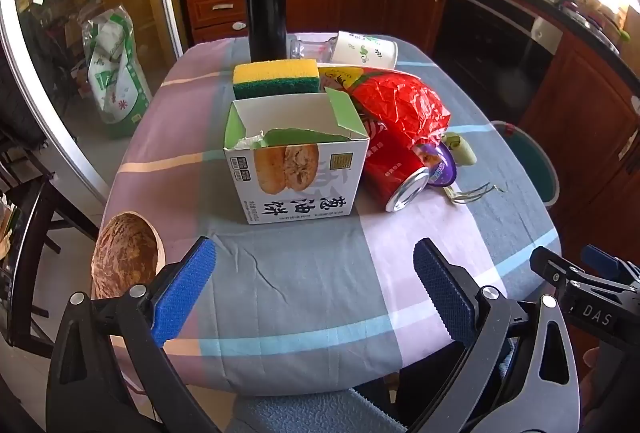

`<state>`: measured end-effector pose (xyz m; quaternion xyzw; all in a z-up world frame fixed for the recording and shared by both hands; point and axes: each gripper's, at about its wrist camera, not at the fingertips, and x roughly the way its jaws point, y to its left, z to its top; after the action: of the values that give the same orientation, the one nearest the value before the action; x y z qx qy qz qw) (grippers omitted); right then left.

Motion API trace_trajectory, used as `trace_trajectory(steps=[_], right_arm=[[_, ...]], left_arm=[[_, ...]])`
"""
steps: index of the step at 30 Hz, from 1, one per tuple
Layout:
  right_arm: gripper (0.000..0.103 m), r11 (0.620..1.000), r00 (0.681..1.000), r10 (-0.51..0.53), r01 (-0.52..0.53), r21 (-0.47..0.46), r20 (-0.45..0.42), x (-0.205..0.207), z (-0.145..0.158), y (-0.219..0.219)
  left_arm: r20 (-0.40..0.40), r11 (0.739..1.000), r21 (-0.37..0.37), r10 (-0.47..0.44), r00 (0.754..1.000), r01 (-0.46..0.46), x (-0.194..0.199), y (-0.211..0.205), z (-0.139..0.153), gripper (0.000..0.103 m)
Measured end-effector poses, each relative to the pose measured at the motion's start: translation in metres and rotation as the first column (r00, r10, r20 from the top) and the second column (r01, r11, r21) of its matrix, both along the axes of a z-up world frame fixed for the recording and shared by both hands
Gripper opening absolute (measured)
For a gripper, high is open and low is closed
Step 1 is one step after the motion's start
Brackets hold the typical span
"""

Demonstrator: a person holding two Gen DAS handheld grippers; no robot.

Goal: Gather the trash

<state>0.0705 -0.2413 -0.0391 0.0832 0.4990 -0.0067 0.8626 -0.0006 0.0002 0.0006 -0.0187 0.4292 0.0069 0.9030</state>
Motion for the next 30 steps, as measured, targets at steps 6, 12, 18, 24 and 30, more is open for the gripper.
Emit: trace_trajectory(steps=[6, 12, 18, 24, 30], right_arm=[[0.097, 1.0, 1.0, -0.006, 0.006, 0.001, 0.003, -0.001, -0.001, 0.001], [0.097, 1.0, 1.0, -0.006, 0.006, 0.006, -0.002, -0.003, -0.001, 0.001], [0.097, 1.0, 1.0, -0.005, 0.005, 0.008, -0.01, 0.0, -0.003, 0.001], [0.097, 1.0, 1.0, -0.004, 0.005, 0.008, -0.012, 0.0, -0.004, 0.001], [0.097, 1.0, 1.0, -0.007, 0.007, 0.011, -0.019, 0.001, -0.005, 0.001]], left_arm=[[0.0, 1.0, 0.01, 0.006, 1.0, -0.006, -0.001, 0.0, -0.001, 0.099], [-0.017, 1.0, 0.004, 0.012, 1.0, -0.012, 0.003, 0.003, -0.001, 0.099], [-0.031, 1.0, 0.007, 0.006, 1.0, -0.006, 0.004, 0.003, -0.002, 0.099], [-0.039, 1.0, -0.006, 0.012, 0.999, -0.013, 0.005, 0.007, -0.003, 0.099], [-0.054, 1.0, -0.02, 0.019, 0.998, -0.02, 0.007, 0.01, -0.007, 0.099]])
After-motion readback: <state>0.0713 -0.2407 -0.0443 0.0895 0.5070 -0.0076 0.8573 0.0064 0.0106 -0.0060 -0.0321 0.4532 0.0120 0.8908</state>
